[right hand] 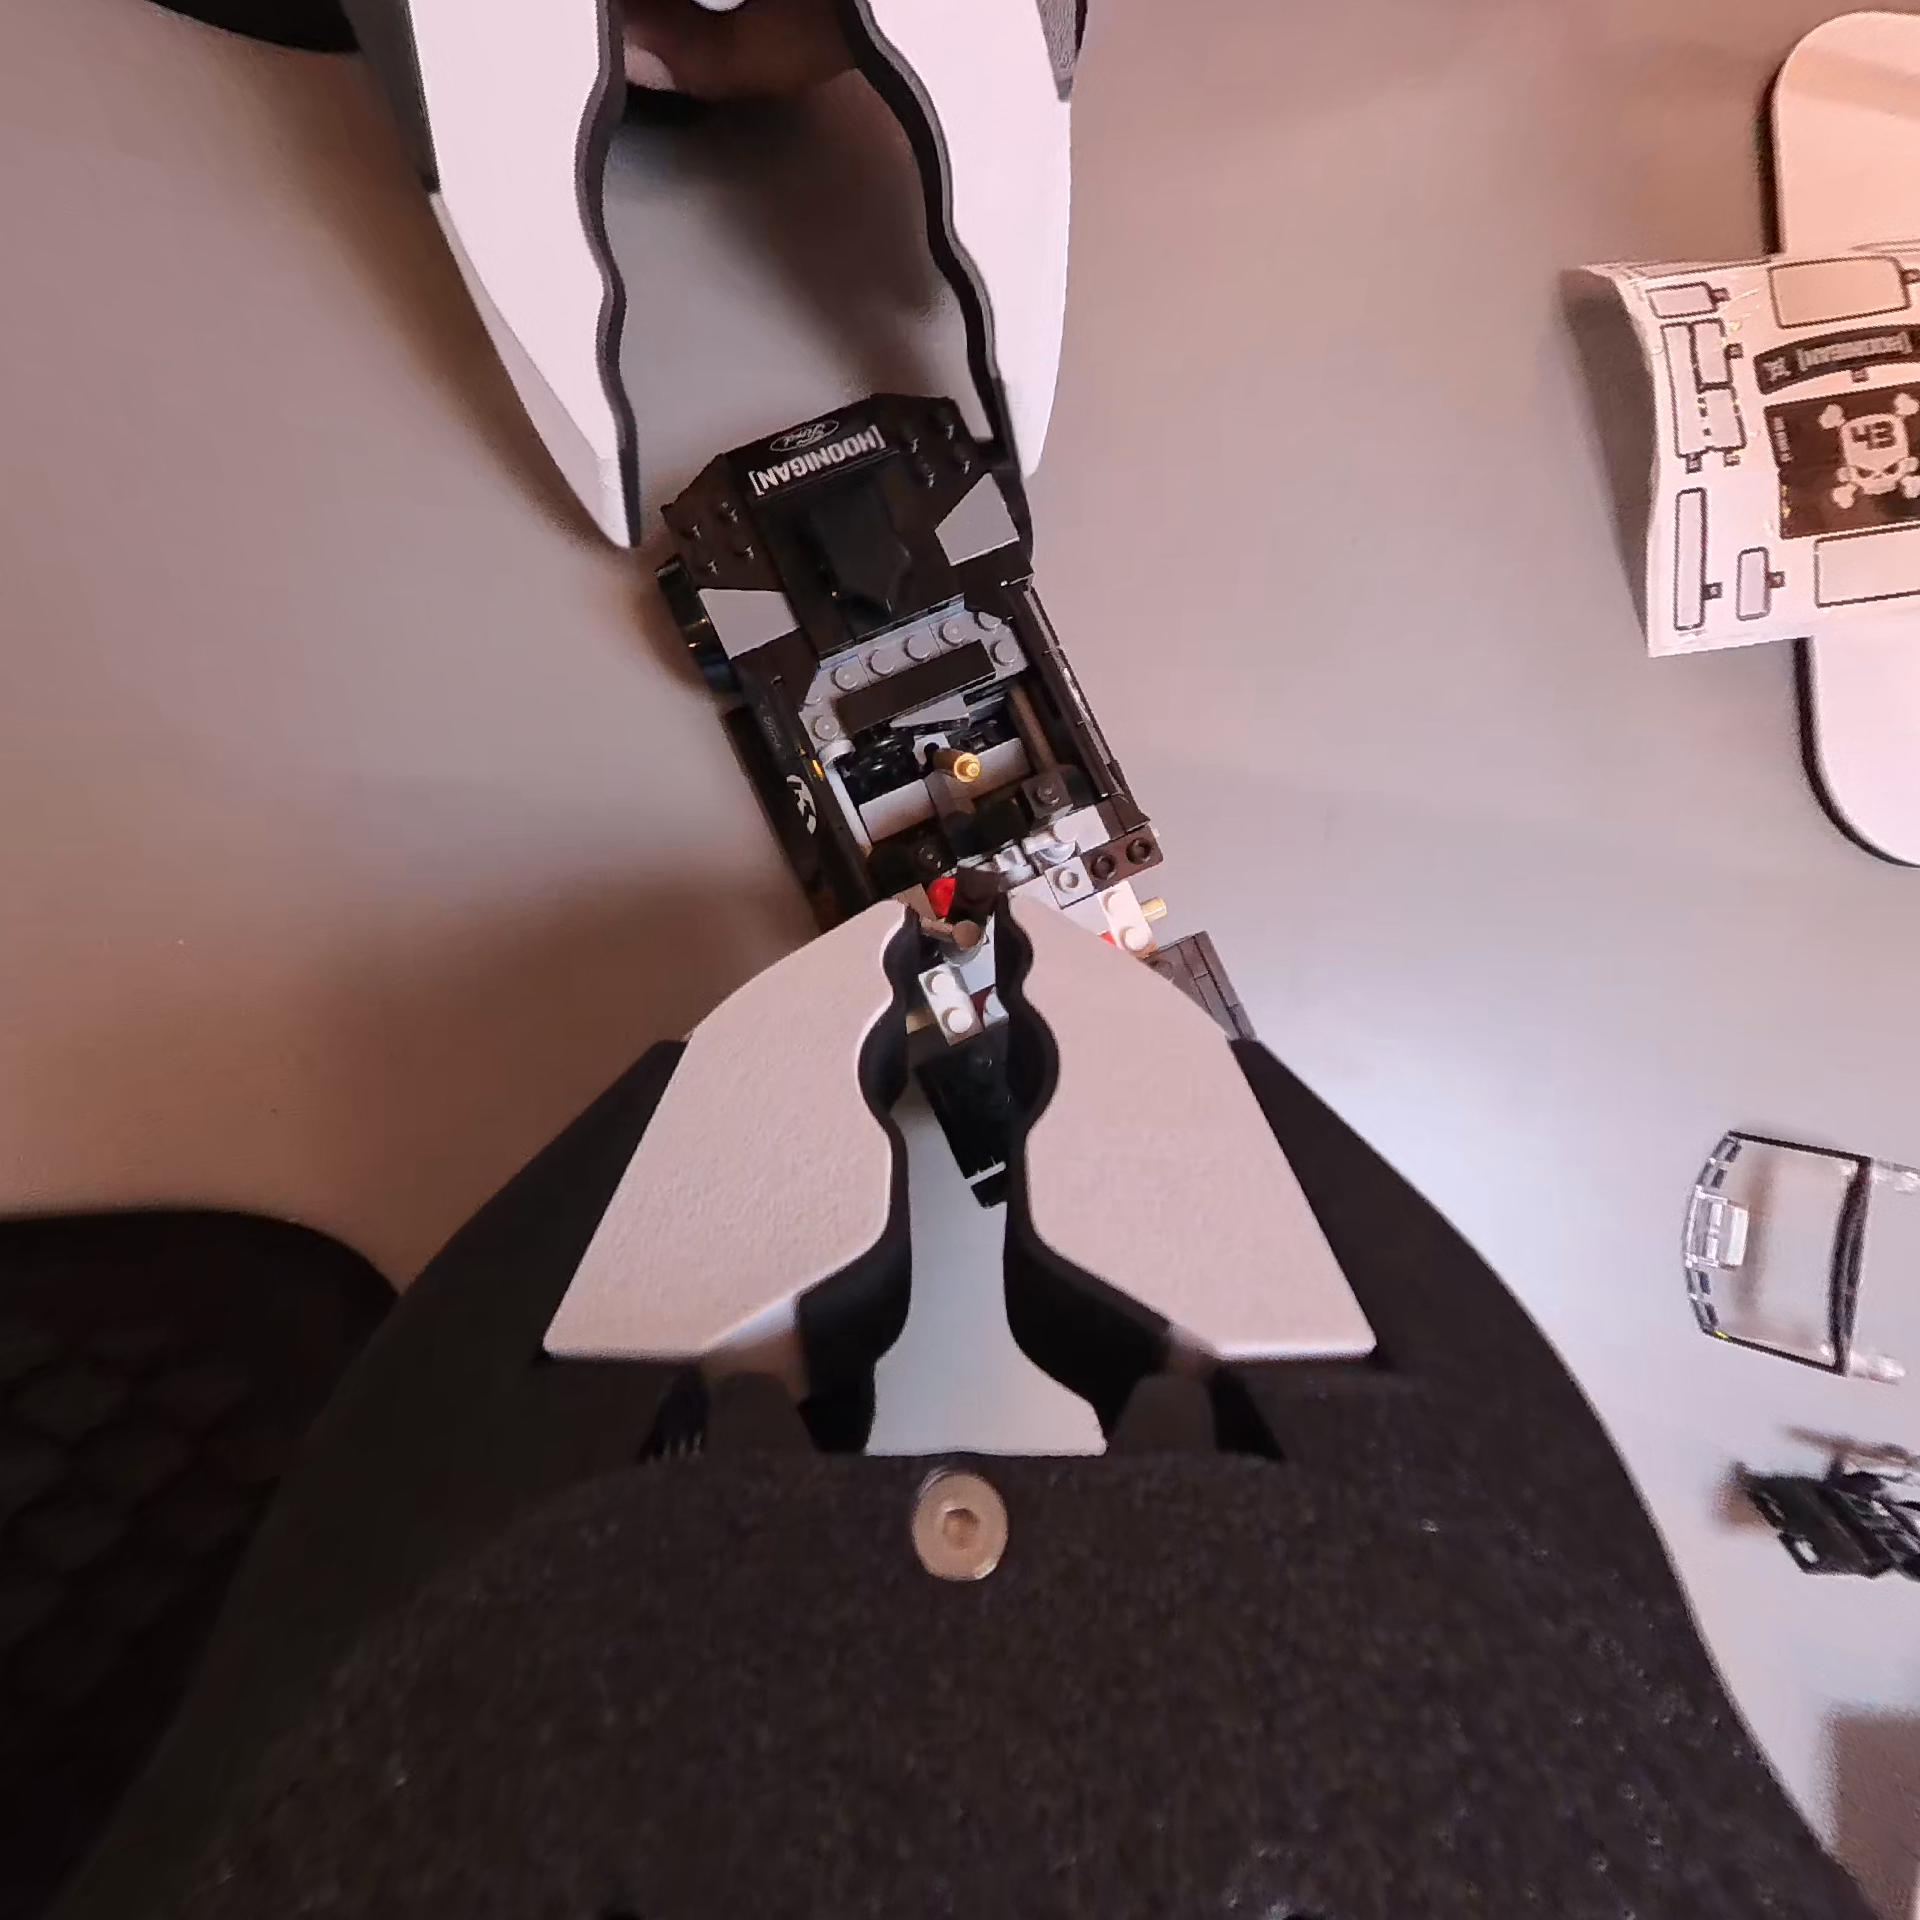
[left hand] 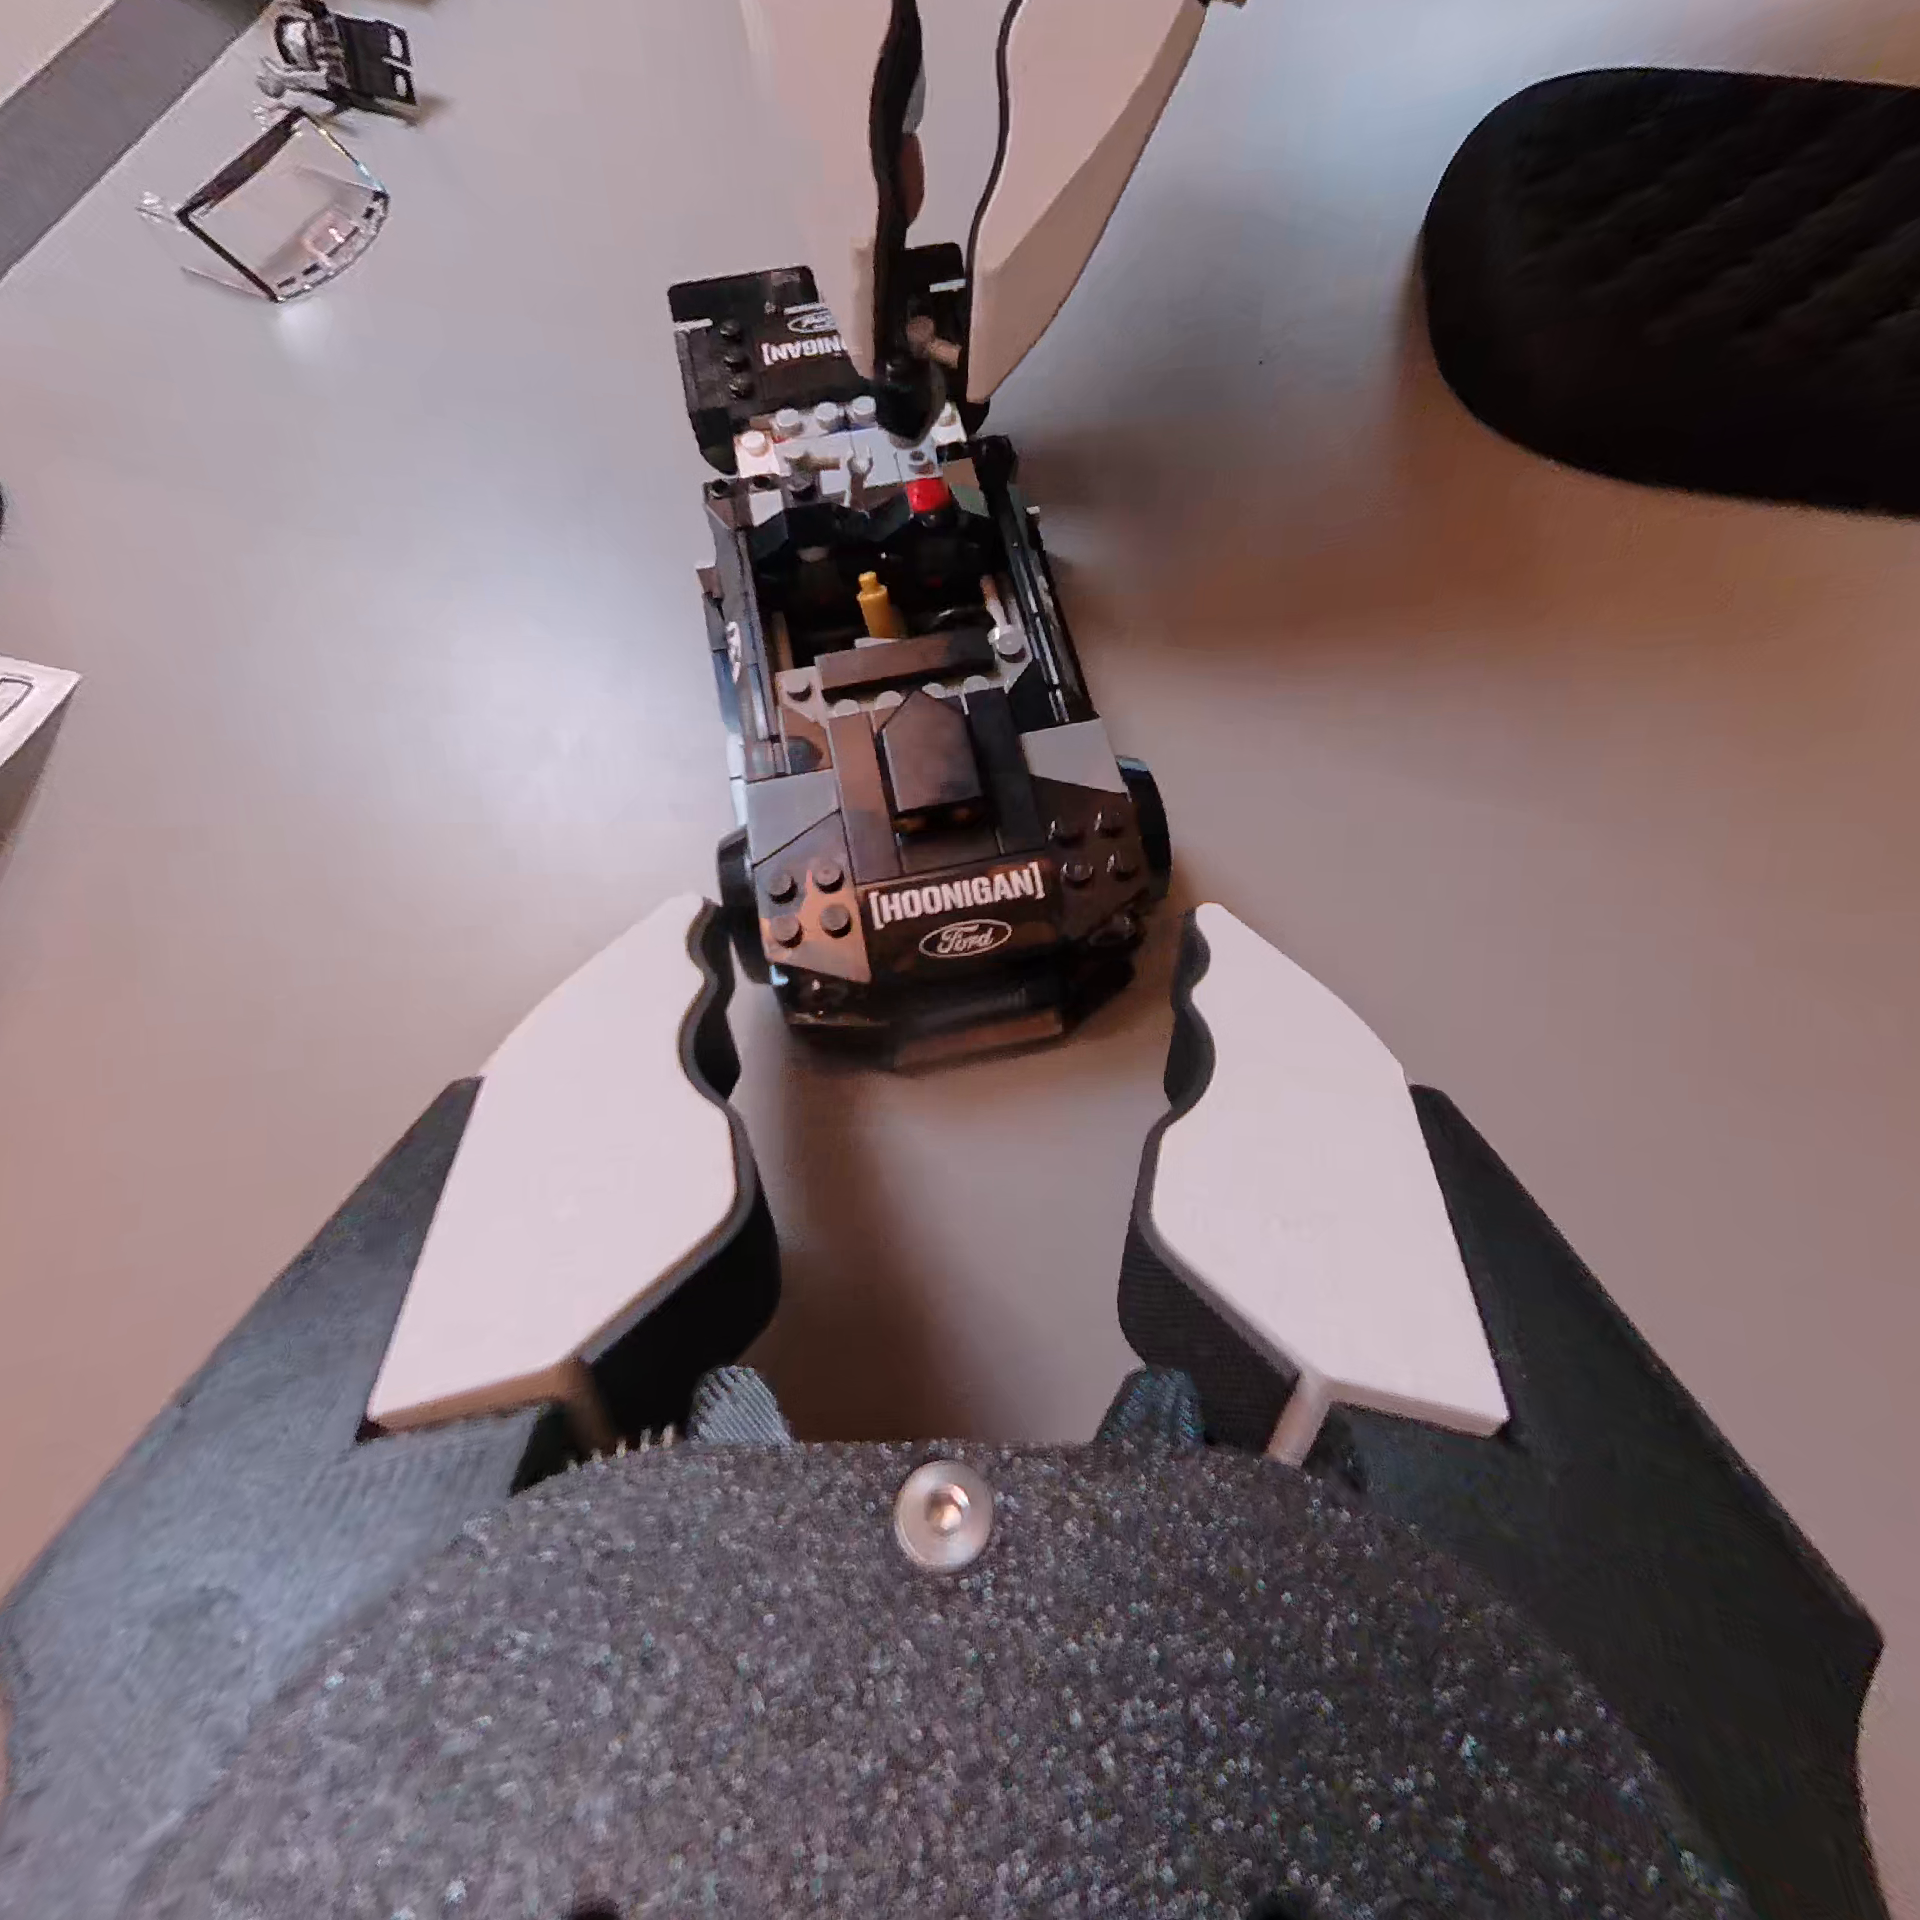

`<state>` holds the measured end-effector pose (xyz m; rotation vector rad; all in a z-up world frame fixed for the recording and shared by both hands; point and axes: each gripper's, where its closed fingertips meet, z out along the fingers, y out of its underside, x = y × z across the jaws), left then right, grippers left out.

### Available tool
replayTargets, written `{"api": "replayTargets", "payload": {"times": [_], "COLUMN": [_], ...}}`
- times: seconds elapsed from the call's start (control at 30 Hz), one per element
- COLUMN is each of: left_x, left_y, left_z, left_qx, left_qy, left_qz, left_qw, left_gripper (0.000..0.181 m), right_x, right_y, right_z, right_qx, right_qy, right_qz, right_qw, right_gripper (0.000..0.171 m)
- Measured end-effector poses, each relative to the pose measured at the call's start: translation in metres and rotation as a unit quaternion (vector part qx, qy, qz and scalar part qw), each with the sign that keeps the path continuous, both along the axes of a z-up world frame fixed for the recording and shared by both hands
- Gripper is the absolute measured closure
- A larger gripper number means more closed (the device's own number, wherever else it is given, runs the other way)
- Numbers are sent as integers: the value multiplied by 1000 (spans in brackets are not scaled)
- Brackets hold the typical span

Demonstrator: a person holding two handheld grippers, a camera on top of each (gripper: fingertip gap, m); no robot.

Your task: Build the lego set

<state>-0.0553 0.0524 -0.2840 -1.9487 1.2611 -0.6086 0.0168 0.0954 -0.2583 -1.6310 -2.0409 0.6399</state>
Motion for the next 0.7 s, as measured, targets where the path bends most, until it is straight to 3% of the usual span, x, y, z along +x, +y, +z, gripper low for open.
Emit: {"api": "replayTargets", "payload": {"times": [0.23, 0.5, 0.7], "left_x": [2, 12, 15], "left_y": [-4, -27, -21], "left_z": [0, 12, 14], "left_qx": [-5, -49, -42], "left_qy": [2, -42, -45], "left_qz": [-10, -71, -52], "left_qw": [1000, 995, 997], "left_gripper": [103, 130, 127], "right_x": [2, 7, 12], "right_y": [1, 2, 10], "right_z": [-3, 6, 5], "right_qx": [2, 17, 12], "right_qy": [6, 38, 47], "right_qz": [-25, -94, -146], "right_qw": [1000, 995, 988], "right_gripper": [158, 157, 157]}}
